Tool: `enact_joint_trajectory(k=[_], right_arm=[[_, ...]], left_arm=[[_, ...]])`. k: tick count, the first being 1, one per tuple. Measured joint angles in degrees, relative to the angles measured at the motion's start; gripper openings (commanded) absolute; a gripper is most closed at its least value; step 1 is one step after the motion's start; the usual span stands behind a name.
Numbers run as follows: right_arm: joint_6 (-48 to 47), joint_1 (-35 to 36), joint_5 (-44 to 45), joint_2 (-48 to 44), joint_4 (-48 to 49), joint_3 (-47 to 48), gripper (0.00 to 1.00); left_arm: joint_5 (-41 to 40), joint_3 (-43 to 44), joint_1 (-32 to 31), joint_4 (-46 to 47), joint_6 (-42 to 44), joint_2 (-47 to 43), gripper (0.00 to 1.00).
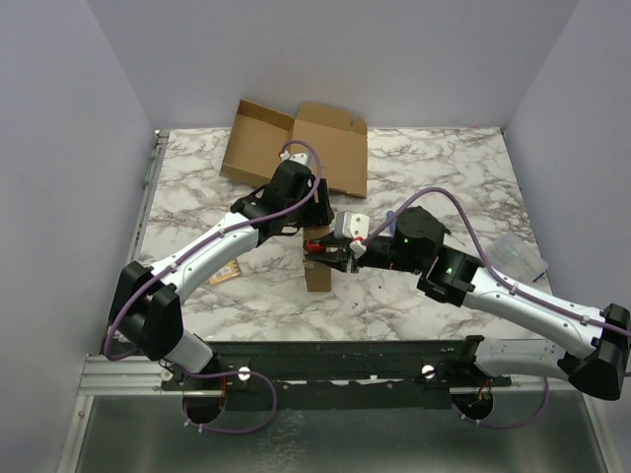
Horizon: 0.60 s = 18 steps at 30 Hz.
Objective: Unpack the express box
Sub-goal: Cut the express box at the center of the board.
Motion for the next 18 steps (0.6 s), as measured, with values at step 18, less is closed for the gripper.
enact_joint_trajectory(k=[18], right_arm=[[-1.27, 0.00, 0.00, 0.92, 0.02, 0.00, 0.01]], left_arm=[[0.00, 0.00, 0.00, -0.04, -0.02, 0.00, 0.64]])
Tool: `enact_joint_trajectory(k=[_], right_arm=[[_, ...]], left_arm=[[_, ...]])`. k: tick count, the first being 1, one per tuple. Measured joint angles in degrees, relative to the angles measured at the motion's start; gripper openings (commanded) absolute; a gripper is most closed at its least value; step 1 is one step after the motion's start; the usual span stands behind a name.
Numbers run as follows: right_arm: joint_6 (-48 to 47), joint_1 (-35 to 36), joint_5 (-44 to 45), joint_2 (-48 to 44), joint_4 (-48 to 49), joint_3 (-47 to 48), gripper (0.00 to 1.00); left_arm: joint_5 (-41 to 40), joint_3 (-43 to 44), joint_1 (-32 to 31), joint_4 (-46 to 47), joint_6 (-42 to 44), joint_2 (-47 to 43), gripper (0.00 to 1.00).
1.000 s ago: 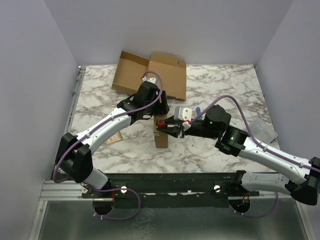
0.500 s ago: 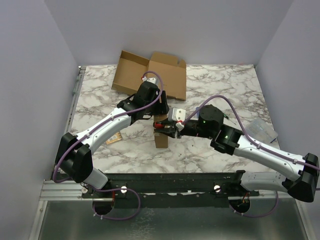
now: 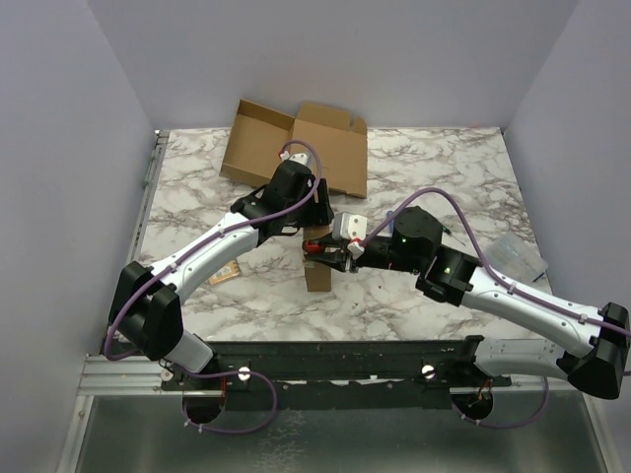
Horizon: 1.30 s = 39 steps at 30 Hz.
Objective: Unpack the express box
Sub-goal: Cut the express box at the center of the board.
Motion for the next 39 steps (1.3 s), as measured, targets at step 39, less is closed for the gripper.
enact_joint_trajectory(k=[39], right_arm=[[-1.90, 0.02, -0.35, 1.44, 1.03, 0.63, 0.01]], left_arm=[[1.01, 0.00, 0.07, -0.04, -0.17, 0.00, 0.57]])
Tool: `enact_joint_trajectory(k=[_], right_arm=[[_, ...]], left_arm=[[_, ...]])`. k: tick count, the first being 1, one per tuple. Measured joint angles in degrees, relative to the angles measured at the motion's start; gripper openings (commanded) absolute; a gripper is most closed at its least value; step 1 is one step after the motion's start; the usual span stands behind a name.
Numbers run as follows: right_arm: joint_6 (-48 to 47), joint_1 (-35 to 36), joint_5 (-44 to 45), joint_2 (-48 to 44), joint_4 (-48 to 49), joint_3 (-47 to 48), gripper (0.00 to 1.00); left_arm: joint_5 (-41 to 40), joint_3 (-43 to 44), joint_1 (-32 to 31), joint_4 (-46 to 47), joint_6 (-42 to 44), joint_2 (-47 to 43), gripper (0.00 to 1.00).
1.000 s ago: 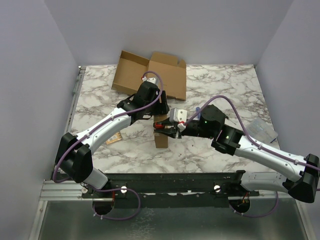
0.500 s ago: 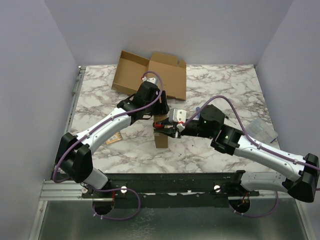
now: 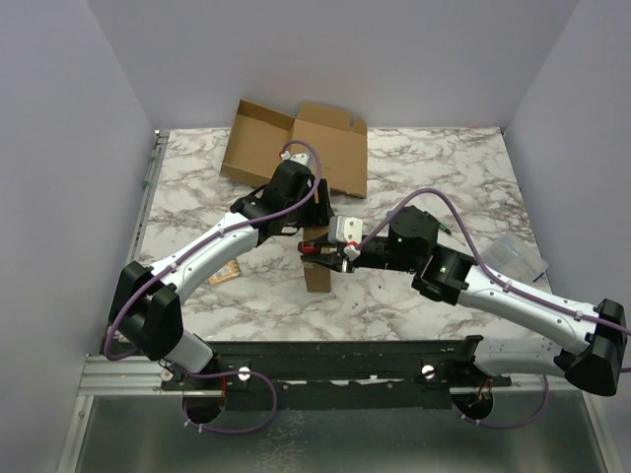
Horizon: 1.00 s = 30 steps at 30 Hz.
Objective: Unpack the express box
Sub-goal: Cut the express box at the center of the board.
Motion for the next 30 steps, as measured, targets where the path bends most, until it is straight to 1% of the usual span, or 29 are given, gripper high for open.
enact_joint_trajectory(k=[30], right_arm=[[-0.15, 0.24, 0.11, -1.33, 0.28, 0.09, 0.01]], left_arm=[[0.02, 0.00, 0.00, 0.00, -0.07, 0.00, 0.56]])
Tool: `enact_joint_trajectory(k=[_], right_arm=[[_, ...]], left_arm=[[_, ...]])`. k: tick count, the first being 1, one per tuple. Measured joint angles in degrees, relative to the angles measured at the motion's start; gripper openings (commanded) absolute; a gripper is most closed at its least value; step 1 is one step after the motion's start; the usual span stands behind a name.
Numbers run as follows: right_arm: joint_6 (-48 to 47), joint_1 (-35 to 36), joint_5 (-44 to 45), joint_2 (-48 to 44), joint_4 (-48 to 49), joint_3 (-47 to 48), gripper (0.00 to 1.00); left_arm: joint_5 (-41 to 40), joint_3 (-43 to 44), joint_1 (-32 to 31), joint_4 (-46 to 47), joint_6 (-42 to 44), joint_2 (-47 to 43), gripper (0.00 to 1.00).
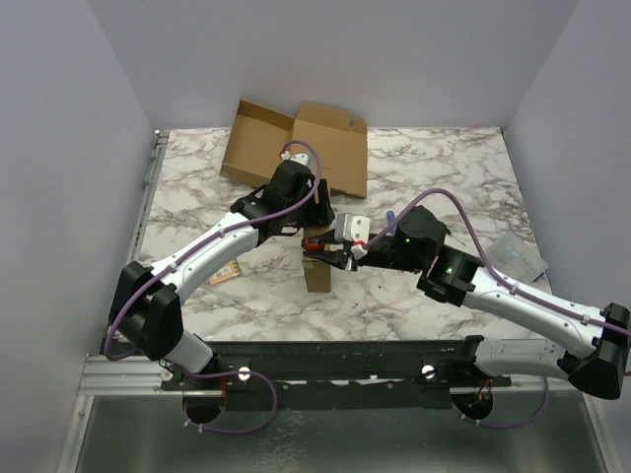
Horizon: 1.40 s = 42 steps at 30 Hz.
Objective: Unpack the express box
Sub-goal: Cut the express box at the center of the board.
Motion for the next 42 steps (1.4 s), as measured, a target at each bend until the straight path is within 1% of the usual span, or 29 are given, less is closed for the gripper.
enact_joint_trajectory(k=[10, 20, 42], right_arm=[[-0.20, 0.00, 0.28, -0.48, 0.46, 0.00, 0.01], [0.72, 0.00, -1.46, -0.48, 0.46, 0.00, 0.01], [0.35, 0.00, -1.07, 0.85, 0.22, 0.00, 0.01]], left_arm=[[0.00, 0.00, 0.00, -0.02, 0.00, 0.00, 0.56], [0.02, 0.00, 0.00, -0.02, 0.00, 0.02, 0.56], [0.07, 0.00, 0.00, -0.02, 0.02, 0.02, 0.56]])
